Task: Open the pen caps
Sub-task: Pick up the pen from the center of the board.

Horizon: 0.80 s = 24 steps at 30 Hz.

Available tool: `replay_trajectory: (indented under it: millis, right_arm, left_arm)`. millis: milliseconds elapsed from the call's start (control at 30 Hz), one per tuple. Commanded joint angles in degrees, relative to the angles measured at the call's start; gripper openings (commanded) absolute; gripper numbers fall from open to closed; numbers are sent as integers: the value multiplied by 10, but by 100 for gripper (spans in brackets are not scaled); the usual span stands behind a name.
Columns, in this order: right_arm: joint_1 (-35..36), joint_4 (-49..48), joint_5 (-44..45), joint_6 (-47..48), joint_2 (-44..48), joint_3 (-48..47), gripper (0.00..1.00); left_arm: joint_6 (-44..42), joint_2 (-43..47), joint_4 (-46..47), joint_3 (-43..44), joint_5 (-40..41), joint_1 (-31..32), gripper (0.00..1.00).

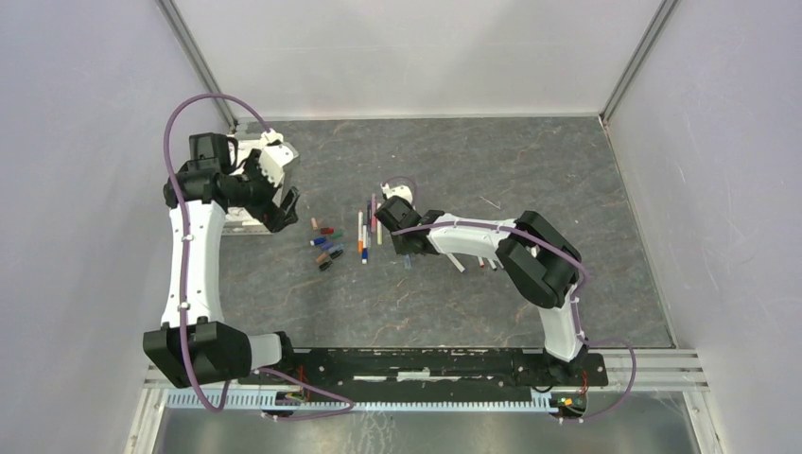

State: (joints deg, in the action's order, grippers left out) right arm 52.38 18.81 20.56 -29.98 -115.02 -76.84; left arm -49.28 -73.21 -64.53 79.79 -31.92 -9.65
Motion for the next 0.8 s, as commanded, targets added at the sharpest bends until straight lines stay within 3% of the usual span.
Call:
replay_trajectory:
  millis: [0, 133, 300, 467, 767]
  right_arm:
    - [-2, 3, 9, 3, -5, -11, 26]
    - [-9, -2, -4, 2, 7, -18, 11]
    - [-23, -63, -45, -12, 78, 0, 0]
    - [-14, -154, -76, -65, 167, 64, 0]
    - [30, -354, -67, -155, 289, 175, 0]
  left_arm:
    - [37, 4, 18, 21, 1, -2, 100]
    - [56, 2, 29, 20, 9, -2, 100]
    - [85, -2, 19, 3, -34, -1, 100]
    - [107, 10, 26, -48, -71, 26, 100]
    - [226, 49, 114, -124, -104, 152, 100]
